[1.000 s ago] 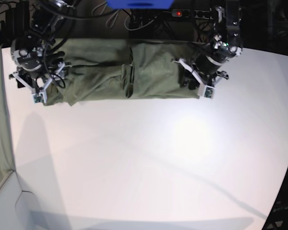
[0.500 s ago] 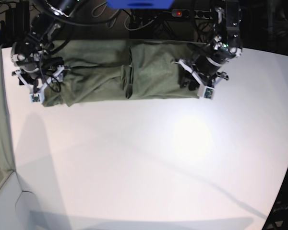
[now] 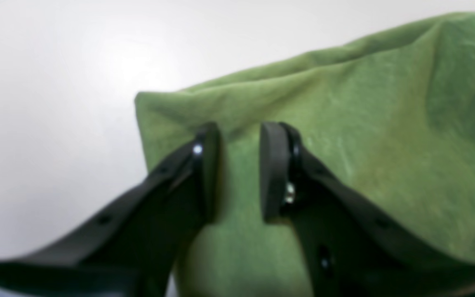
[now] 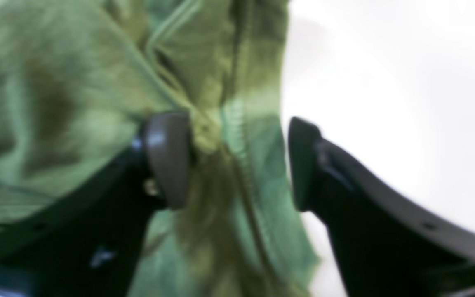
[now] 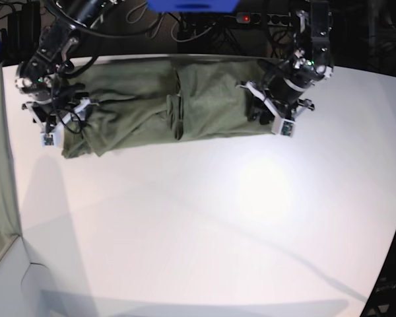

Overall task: Layout the t-shirt on the table in an organized manner, then fold the t-shirt properly
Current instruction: 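Grasp both ends of the green strip with both grippers, then lift the strip end with the right gripper and fold it toward the left gripper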

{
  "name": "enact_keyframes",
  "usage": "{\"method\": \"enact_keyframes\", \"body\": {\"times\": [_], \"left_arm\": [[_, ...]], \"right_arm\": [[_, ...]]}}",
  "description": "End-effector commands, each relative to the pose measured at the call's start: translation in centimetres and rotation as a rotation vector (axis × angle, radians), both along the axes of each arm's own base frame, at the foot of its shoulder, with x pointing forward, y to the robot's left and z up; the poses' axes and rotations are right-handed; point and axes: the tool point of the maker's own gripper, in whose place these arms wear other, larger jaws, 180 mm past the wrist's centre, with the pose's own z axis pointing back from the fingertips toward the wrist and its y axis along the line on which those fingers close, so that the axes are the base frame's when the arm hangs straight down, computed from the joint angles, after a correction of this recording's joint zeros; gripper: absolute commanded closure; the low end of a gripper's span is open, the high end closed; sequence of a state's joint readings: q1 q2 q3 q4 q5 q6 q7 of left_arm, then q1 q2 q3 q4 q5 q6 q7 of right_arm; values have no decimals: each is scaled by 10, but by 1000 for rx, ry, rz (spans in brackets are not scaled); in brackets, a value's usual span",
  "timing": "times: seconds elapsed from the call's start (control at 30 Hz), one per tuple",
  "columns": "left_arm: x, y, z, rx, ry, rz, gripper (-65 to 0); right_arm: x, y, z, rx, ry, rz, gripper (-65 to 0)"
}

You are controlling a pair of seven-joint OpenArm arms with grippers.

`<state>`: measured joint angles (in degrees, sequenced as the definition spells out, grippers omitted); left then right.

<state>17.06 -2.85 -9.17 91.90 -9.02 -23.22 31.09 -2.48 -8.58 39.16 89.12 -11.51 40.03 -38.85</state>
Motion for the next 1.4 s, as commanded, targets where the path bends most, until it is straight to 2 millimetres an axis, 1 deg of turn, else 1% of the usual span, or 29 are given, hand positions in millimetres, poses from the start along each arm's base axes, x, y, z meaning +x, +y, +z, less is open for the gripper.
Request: {"method": "enact_keyframes", "body": {"times": [0.0, 0.07, 0.23, 0.37, 0.4, 0.47, 0.63, 0.7, 0.73, 0.8, 0.9, 0.93, 1.03, 1.13, 1.23, 1.3, 1.37], "left_arm": [[9, -1, 10, -10, -43, -2, -169], [9, 0, 10, -9, -43, 0, -169], [9, -1, 12, -12, -46, 0, -169], [20, -1, 21, -14, -79, 1, -169], [21, -1, 23, -15, -83, 1, -169], [30, -2, 39, -17, -131, -1, -169], [45, -10, 94, -79, -274, -1, -169], [45, -9, 107, -75, -306, -1, -169], [45, -4, 109, -67, -313, 10, -169], [40, 10, 102, -51, -291, 46, -170], [27, 33, 71, -36, -204, 108, -170], [23, 40, 60, -33, -173, 128, -170], [14, 59, 37, -34, -109, 185, -170], [10, 65, 28, -37, -83, 207, -170], [10, 65, 27, -38, -81, 210, -170], [9, 62, 27, -41, -79, 205, -170], [9, 61, 26, -45, -78, 204, -170]], "right_arm": [[-38, 0, -31, -34, 216, 17, -251], [-39, 3, -35, -24, 227, 22, -193], [-42, 4, -37, -23, 234, 24, 0], [-42, 1, -34, -32, 228, 17, 0], [-40, -2, -29, -43, 217, 15, 0], [-35, -8, -19, -69, 189, 10, 0], [-14, -25, 23, -159, 80, -7, 0], [-6, -29, 39, -189, 40, -13, 0], [-3, -31, 45, -200, 22, -16, 0], [0, -33, 53, -213, 3, -20, 0], [5, -36, 66, -239, -28, -20, 0], [8, -33, 70, -245, -40, -8, 0], [16, -25, 85, -274, -81, 28, 0], [19, -17, 97, -297, -111, 59, 0], [21, -6, 108, -319, -139, 99, 0], [22, 7, 110, -319, -148, 142, 0], [22, 28, 109, -300, -159, 207, 0]]}}
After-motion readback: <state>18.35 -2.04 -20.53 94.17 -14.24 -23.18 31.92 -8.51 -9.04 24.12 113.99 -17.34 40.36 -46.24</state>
